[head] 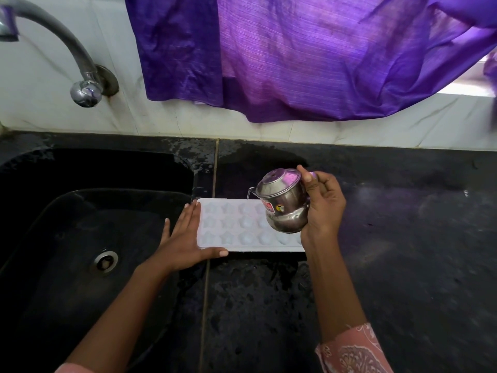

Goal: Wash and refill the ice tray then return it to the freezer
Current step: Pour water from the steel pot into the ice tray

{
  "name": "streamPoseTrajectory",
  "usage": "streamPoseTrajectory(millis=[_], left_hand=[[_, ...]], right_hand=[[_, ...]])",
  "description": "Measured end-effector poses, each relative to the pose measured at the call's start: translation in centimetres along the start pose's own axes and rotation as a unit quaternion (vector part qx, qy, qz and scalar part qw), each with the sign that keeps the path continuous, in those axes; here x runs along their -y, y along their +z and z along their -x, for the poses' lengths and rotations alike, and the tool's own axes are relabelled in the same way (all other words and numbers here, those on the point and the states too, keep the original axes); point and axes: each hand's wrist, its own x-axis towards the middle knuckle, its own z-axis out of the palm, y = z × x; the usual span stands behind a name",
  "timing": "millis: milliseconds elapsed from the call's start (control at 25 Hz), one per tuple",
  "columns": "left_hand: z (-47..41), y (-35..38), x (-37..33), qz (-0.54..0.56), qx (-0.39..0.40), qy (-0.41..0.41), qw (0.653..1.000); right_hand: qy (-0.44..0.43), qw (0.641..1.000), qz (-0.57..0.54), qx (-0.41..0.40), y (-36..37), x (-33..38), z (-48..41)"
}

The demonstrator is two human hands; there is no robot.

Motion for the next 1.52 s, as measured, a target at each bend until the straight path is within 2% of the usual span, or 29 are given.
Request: streamPoseTrajectory(millis=[1320, 1520], left_hand=[[-0.08, 0.18, 0.03, 0.008, 0.001, 0.002, 1.0], [0.02, 0.11, 0.0, 0.01, -0.001, 0.002, 1.0]], right_hand=[[0.0, 1.0, 0.012, -0.012, 0.18, 0.28, 0.03], [0.015, 0.999, -0.025, -0.016, 0.36, 0.19, 0.07]])
